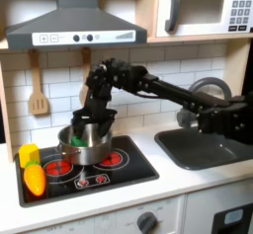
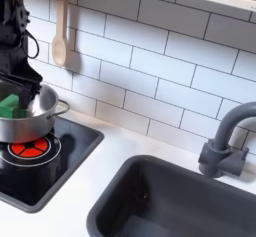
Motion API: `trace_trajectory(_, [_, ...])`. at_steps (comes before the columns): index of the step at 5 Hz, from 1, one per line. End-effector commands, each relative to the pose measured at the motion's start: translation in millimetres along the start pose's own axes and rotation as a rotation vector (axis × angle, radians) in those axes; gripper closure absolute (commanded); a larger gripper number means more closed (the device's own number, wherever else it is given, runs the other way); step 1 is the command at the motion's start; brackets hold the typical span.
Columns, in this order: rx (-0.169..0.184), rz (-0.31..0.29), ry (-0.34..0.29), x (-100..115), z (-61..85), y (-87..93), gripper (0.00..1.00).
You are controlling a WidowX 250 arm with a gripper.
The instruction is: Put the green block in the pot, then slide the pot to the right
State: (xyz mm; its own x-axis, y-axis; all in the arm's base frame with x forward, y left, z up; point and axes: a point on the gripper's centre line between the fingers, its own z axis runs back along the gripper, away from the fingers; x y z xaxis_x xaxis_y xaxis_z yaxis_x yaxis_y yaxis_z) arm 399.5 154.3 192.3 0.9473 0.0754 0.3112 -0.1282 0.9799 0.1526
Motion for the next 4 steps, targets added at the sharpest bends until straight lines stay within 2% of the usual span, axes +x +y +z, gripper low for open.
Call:
trace_trajectory(1, [-0.015, -0.033, 0.013, -1.2, -1.6, -11.9, 0.00])
trace_trajectory(4, [-0.031, -0.055, 0.060, -14.5, -11.5, -19.8, 0.00])
